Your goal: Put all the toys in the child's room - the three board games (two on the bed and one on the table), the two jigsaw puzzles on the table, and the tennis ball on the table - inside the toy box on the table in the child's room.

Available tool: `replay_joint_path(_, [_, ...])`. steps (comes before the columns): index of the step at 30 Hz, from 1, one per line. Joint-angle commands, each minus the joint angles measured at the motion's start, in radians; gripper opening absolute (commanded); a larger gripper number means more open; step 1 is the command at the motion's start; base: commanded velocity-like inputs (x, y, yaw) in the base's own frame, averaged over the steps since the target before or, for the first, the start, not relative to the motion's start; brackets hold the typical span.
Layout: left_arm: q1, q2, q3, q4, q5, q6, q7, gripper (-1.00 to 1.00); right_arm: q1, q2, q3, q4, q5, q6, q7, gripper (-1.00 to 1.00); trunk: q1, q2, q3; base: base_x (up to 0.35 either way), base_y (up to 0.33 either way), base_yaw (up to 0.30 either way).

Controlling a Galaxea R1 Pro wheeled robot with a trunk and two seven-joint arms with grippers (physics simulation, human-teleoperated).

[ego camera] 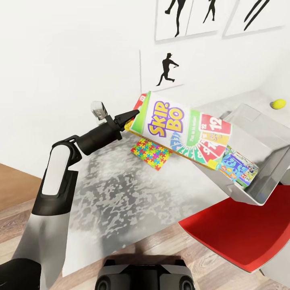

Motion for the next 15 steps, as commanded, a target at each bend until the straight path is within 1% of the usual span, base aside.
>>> replay_joint_path(1, [0.000,-0.001,0.001,0.000,-0.006,0.003,-0.010,-1.00,-0.001,0.000,-0.001,0.000,0.000,0.006,0.003,1.00,0.001,-0.002,-0.001,0.000,0.000,0.000])
replay_joint_path(5, [0.005,-0.001,0.003,0.000,-0.006,0.001,-0.025,-1.00,-0.001,-0.001,-0.001,0.000,-0.001,0.008,0.005,1.00,0.001,-0.002,-0.001,0.000,0.000,-0.011])
replay_joint_path(8, [0.011,-0.001,0.005,0.000,-0.005,-0.002,-0.034,-1.00,-0.001,-0.001,-0.001,0.000,0.000,0.008,0.005,1.00,0.001,-0.002,-0.001,0.000,0.000,-0.078])
replay_joint_path(10, [0.024,-0.001,0.008,0.000,-0.005,-0.005,-0.045,-1.00,-0.001,-0.001,-0.001,0.000,0.000,0.009,0.006,1.00,0.001,-0.002,-0.001,0.000,0.000,-0.150])
replay_joint_path(15, [0.033,0.000,0.009,0.000,-0.006,-0.008,-0.058,-1.00,-0.001,0.000,-0.001,0.000,0.000,0.009,0.006,1.00,0.001,-0.002,-0.001,0.000,0.000,-0.195])
